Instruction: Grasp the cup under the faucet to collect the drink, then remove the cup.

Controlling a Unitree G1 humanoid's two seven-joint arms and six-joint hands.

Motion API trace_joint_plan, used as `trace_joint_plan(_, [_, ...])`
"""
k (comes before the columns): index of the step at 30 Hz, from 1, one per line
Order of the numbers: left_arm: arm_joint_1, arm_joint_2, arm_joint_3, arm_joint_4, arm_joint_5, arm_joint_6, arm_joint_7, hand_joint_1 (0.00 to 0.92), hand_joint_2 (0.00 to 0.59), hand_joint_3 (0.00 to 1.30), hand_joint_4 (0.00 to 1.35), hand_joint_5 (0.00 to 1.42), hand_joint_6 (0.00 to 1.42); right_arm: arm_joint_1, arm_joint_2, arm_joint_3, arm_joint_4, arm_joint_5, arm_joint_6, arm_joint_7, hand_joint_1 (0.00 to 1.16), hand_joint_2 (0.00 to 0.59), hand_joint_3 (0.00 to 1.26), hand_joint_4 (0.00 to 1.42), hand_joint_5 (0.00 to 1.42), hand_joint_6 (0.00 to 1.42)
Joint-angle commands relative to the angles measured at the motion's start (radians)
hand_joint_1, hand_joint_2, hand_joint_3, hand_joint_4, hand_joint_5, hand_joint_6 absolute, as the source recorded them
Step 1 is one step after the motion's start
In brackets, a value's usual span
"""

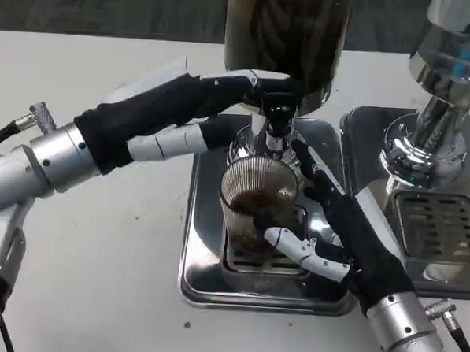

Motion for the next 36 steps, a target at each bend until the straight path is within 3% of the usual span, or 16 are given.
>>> trace_joint_plan(1, [-0.019, -0.022, 0.069, 0.001, -0.090, 0.121, -0.036, 0.000, 0.086, 0.24, 0.18, 0.16, 0.08, -0.007, 0.002, -0.001, 0.011, 0.009, -0.021, -0.001, 0.61, 0.229, 0.05, 0.02, 0.02, 0.08])
trace_joint_plan(7, [-0.013, -0.036, 0.145, -0.014, -0.149, 0.237, -0.045, 0.000, 0.086, 0.27, 0.21, 0.18, 0.09, -0.013, 0.005, -0.006, 0.034, 0.022, -0.028, 0.001, 0.60, 0.229, 0.02, 0.01, 0.01, 0.08])
trace_joint_plan(18, [0.047, -0.022, 0.251, -0.041, -0.158, 0.282, -0.036, 0.000, 0.085, 0.29, 0.23, 0.19, 0.09, -0.015, 0.003, -0.017, 0.072, 0.042, -0.077, -0.001, 0.57, 0.214, 0.00, 0.00, 0.01, 0.06])
trace_joint_plan(25, [0.089, -0.009, 0.284, -0.033, -0.149, 0.288, -0.034, 0.000, 0.089, 0.30, 0.24, 0.20, 0.09, -0.030, -0.005, -0.012, 0.101, 0.039, -0.095, 0.009, 0.57, 0.213, 0.00, 0.00, 0.01, 0.06])
trace_joint_plan(36, [0.133, 0.003, 0.306, -0.035, -0.140, 0.288, -0.027, 0.000, 0.092, 0.32, 0.26, 0.21, 0.10, -0.056, -0.021, 0.010, 0.135, -0.013, -0.091, -0.001, 0.67, 0.200, 0.00, 0.00, 0.02, 0.09])
